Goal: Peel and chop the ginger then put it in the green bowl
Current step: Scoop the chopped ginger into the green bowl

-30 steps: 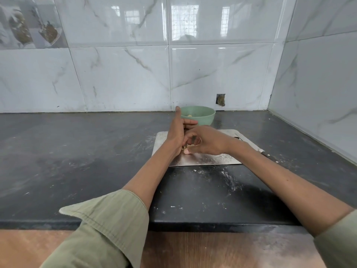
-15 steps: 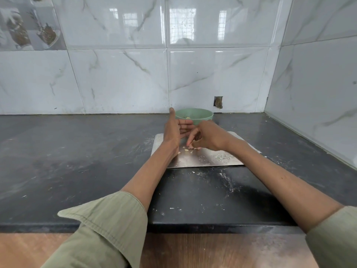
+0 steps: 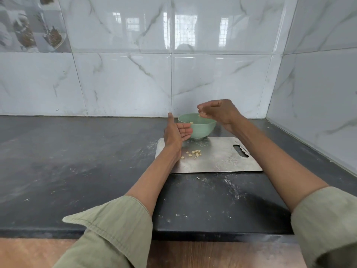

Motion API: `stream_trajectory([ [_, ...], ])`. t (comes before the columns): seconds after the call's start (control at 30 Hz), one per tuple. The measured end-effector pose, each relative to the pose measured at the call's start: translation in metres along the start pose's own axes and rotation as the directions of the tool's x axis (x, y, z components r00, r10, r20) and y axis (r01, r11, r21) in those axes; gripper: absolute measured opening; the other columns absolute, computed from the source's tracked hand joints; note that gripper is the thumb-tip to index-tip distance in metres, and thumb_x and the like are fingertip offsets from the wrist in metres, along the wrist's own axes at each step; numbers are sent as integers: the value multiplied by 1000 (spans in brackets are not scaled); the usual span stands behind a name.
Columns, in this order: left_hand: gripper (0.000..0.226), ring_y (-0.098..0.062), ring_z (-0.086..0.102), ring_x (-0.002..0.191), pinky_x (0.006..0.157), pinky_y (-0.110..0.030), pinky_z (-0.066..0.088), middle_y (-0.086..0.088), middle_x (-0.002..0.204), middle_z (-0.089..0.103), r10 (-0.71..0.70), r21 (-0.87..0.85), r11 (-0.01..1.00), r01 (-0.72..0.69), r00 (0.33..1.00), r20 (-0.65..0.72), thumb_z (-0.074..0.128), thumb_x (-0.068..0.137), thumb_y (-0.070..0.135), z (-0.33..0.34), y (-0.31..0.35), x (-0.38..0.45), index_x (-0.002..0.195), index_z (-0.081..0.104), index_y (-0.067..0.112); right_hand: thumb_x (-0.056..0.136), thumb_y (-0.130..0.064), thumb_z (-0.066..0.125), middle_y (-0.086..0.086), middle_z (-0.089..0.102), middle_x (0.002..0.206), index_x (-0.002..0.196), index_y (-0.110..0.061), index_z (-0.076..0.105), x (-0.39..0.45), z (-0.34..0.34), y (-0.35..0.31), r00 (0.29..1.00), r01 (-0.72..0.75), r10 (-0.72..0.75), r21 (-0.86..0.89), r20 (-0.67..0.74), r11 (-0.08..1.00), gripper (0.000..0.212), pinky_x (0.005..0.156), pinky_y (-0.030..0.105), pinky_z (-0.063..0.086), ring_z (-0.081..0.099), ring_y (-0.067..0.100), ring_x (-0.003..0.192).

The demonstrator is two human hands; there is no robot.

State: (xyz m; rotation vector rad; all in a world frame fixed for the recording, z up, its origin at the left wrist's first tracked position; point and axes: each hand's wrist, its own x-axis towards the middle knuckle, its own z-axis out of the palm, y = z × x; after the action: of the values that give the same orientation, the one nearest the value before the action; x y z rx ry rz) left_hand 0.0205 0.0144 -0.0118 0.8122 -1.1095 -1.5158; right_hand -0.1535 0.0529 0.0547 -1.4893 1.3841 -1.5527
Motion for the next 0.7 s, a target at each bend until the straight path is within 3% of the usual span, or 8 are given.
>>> stream_trajectory([
  [0.03,85,-25,73,81,77,-33,59,-20,92,75,-11,10,1000,11,1000,0,21,106,65,0,-1,1,90,75,0,90,2,70,10,77,89,96,0,78,7,3,5,995,93,-100,-213,-21,973,10,82,31,62,73,18,82],
  [0.1,86,-25,72,81,73,-31,57,-19,91,76,-19,21,1000,19,1000,-1,21,106,66,-1,-3,3,91,75,1,91,1,60,1,77,82,91,-13,79,15,12,19,974,199,-224,-548,21,813,24,83,38,61,71,12,78],
  [0.2,86,-23,72,79,71,-30,55,-18,91,76,-16,34,999,16,1000,-8,20,106,65,-1,-4,4,90,75,1,84,5,51,-8,74,76,82,-28,73,16,21,35,970,180,-245,-720,14,670,40,84,37,55,70,9,80],
  [0.33,87,-22,73,80,71,-31,54,-18,92,77,-17,54,998,17,1000,-5,17,106,66,-1,-4,3,91,76,2,82,0,71,-3,75,78,80,-19,79,10,19,30,957,202,-290,-679,-16,706,21,68,16,48,63,3,68],
  [0.47,86,-21,72,78,73,-31,55,-15,89,76,-19,57,998,19,1000,5,18,106,65,0,-3,3,88,75,4,84,2,69,1,70,88,83,-13,78,10,18,29,941,249,-337,-676,0,694,18,73,25,49,62,8,72],
  [0.57,86,-21,72,77,74,-31,56,-15,87,76,-22,59,998,21,1000,11,18,106,64,0,-3,2,87,75,4,78,-1,76,3,67,85,78,-14,77,10,19,28,940,244,-340,-660,-18,711,13,70,25,50,63,12,71],
  [0.7,85,-21,72,75,71,-30,56,-15,86,76,-22,66,998,21,1000,13,18,106,64,0,-3,2,86,75,4,84,0,71,-2,72,80,83,-15,77,7,16,25,943,244,-333,-679,0,692,16,64,9,42,60,2,67],
])
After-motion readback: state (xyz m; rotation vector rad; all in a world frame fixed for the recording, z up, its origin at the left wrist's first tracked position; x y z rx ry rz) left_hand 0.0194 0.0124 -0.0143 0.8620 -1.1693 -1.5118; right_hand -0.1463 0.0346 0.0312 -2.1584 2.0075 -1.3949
